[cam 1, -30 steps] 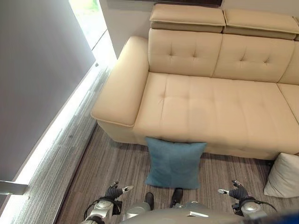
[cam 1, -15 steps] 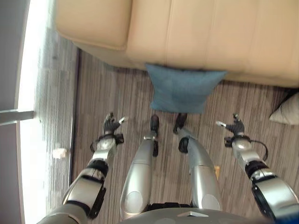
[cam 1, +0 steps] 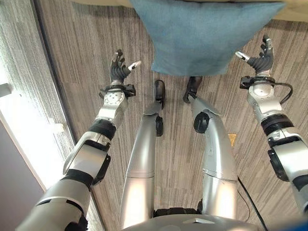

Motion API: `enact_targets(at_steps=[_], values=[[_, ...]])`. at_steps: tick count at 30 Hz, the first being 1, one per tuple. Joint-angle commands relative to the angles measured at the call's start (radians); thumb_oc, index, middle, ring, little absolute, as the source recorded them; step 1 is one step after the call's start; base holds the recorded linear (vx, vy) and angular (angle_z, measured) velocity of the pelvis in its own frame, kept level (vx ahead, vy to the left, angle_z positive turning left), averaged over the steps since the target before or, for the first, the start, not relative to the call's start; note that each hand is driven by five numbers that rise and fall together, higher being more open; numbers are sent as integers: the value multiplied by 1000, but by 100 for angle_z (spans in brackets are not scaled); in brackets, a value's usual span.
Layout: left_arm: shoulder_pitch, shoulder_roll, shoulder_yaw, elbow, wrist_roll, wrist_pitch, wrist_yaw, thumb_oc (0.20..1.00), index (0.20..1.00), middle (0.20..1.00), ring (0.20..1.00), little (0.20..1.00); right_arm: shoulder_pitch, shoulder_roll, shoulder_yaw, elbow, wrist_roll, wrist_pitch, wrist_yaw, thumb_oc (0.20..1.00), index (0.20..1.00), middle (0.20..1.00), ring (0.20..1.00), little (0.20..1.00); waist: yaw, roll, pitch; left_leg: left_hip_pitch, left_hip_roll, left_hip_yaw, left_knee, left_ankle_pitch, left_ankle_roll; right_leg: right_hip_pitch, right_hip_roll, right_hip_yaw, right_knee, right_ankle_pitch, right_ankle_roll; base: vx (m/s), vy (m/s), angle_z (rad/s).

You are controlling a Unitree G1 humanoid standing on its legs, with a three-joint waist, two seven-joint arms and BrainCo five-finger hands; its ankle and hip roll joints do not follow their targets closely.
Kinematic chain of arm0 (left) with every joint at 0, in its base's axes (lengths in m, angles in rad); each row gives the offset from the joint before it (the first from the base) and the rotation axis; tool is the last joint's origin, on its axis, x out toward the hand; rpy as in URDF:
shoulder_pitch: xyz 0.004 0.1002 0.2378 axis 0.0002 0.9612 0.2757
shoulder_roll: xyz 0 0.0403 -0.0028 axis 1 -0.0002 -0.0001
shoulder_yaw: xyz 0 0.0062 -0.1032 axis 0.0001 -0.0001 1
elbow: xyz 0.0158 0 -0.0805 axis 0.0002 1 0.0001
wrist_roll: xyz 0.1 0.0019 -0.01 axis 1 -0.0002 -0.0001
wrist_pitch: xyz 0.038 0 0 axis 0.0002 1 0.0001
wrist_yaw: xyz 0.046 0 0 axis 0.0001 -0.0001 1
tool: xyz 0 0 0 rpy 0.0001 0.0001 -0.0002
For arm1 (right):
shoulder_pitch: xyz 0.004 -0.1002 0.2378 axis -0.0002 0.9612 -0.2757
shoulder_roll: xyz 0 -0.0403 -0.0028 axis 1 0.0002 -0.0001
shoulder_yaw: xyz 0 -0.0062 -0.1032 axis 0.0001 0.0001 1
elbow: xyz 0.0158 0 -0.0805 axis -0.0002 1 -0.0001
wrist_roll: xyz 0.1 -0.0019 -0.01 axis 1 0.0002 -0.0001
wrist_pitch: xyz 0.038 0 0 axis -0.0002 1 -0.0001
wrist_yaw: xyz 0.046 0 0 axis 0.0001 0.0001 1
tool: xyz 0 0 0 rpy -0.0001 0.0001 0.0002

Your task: Pick up all the scattered cushions and arrange them neatly on the sofa.

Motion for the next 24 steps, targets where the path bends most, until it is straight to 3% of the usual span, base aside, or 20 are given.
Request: enact_targets(at_steps=[1, 7, 10, 11, 18, 21, 22, 23, 24], values=[[163, -7, 35, -32, -13, -41, 42, 1000, 1000, 1000, 1000, 1000, 153, -10, 25, -67, 57, -57, -23, 1000, 1000, 1000, 1000, 1000, -16, 29, -137, 32, 5, -69, -66, -36, -42, 33, 1, 85, 77, -93, 130, 54, -31, -5], [50, 24, -25, -64, -7, -36, 69, 1000, 1000, 1000, 1000, 1000, 43, -45, 90, -101, 57, -58, -45, 1000, 1000, 1000, 1000, 1000, -20, 37, -98, -115, 0, -70, 33, -30, -50, -100, -10, 98, 175, -108, 126, 37, -54, -3], [-30, 38, -66, -52, 8, -33, 74, 1000, 1000, 1000, 1000, 1000, -12, -39, 118, -93, 64, -57, -44, 1000, 1000, 1000, 1000, 1000, -24, 48, -68, -148, 2, -88, 68, -22, -57, -101, -14, 85, 191, -112, 128, 19, -49, -1], [-107, 35, -99, -26, 0, -33, 87, 1000, 1000, 1000, 1000, 1000, -87, -12, 167, -80, 74, -53, -42, 1000, 1000, 1000, 1000, 1000, -17, 53, -41, -153, 8, -94, 92, -26, -59, -101, -18, 75, 199, -104, 137, 0, 0, 0], [-228, -1, -136, 3, -16, -39, 120, 1000, 1000, 1000, 1000, 1000, -223, 53, 259, -92, 61, -46, -55, 1000, 1000, 1000, 1000, 1000, -13, 59, -5, -153, 27, -85, 110, -35, -62, -101, -18, 65, 205, -108, 139, 20, 38, -9], [-305, -54, -156, -17, -17, -52, 147, 1000, 1000, 1000, 1000, 1000, -309, 145, 284, -104, 59, -44, -65, 1000, 1000, 1000, 1000, 1000, -13, 57, 6, -153, 37, -80, 131, -41, -64, -101, -26, 50, 215, -111, 145, 33, 25, -13], [-324, -66, -164, -8, -21, -52, 149, 1000, 1000, 1000, 1000, 1000, -327, 164, 293, -100, 65, -47, -63, 555, 555, 555, 555, 555, -12, 57, 2, -153, 35, -83, 135, -41, -63, -101, -24, 47, 216, -110, 143, 15, 33, -3], [-345, -79, -168, -5, -33, -58, 151, 1000, 1000, 1000, 1000, 1000, -345, 184, 299, -99, 72, -50, -59, 341, 341, 341, 341, 341, -11, 58, -1, -153, 36, -86, 137, -41, -63, -101, -24, 43, 218, -111, 144, 18, 39, -2], [-371, -95, -169, -18, -49, -67, 159, 200, 200, 200, 200, 200, -369, 215, 305, -111, 88, -61, -62, 200, 200, 200, 200, 200, -9, 58, -9, -153, 38, -86, 133, -40, -63, -101, -24, 39, 217, -110, 144, 19, 28, -6]])
